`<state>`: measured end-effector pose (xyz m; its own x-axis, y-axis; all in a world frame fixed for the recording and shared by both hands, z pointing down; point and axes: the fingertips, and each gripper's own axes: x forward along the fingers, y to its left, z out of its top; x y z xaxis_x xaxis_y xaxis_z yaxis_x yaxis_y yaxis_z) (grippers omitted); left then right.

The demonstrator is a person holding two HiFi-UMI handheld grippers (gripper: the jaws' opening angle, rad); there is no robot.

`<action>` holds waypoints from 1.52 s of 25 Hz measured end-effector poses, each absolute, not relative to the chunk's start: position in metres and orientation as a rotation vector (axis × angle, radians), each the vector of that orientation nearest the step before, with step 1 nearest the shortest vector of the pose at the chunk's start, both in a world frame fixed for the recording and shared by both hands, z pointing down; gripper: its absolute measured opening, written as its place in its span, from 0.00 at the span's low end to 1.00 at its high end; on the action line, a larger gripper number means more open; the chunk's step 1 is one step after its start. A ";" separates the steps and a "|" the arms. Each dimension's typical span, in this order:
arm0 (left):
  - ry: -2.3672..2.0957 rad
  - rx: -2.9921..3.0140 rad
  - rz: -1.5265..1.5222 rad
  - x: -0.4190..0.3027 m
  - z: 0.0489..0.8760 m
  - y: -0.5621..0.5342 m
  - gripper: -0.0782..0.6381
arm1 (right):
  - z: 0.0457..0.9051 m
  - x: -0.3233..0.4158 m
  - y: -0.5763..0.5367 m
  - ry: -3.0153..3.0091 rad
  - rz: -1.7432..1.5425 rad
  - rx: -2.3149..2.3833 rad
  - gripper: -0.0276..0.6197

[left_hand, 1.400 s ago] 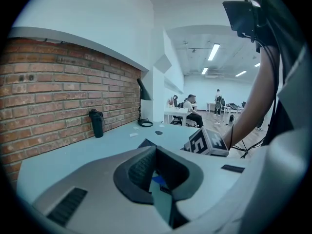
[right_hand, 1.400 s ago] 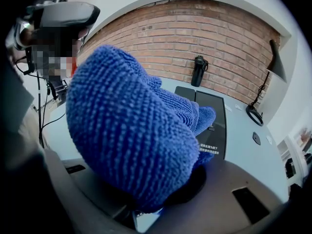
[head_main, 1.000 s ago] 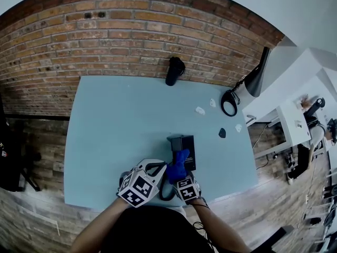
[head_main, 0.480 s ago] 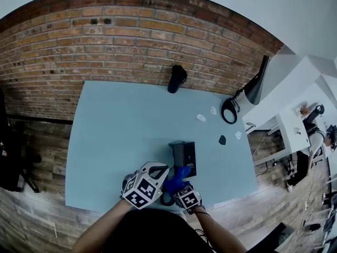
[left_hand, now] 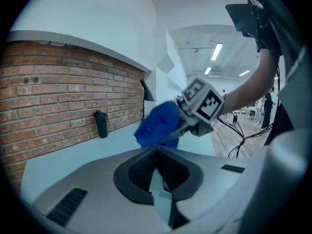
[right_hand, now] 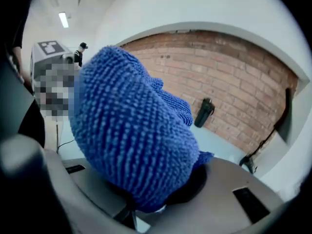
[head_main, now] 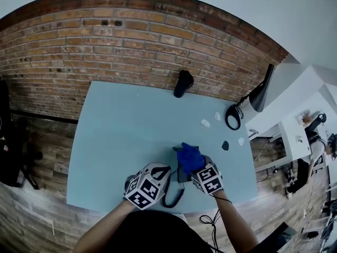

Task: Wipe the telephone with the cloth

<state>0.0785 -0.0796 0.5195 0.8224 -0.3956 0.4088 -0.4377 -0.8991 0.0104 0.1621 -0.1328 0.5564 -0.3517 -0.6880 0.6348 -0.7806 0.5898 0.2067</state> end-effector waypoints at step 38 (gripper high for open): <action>-0.676 2.818 0.661 0.064 0.539 -0.089 0.12 | 0.651 0.163 -0.187 -1.938 0.297 1.222 0.23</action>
<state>0.0645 -0.0887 0.5389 0.7990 -0.3906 0.4571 -0.4657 -0.8829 0.0595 0.1631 -0.1872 0.6509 -0.2054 -0.6475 0.7339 -0.8377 0.5040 0.2102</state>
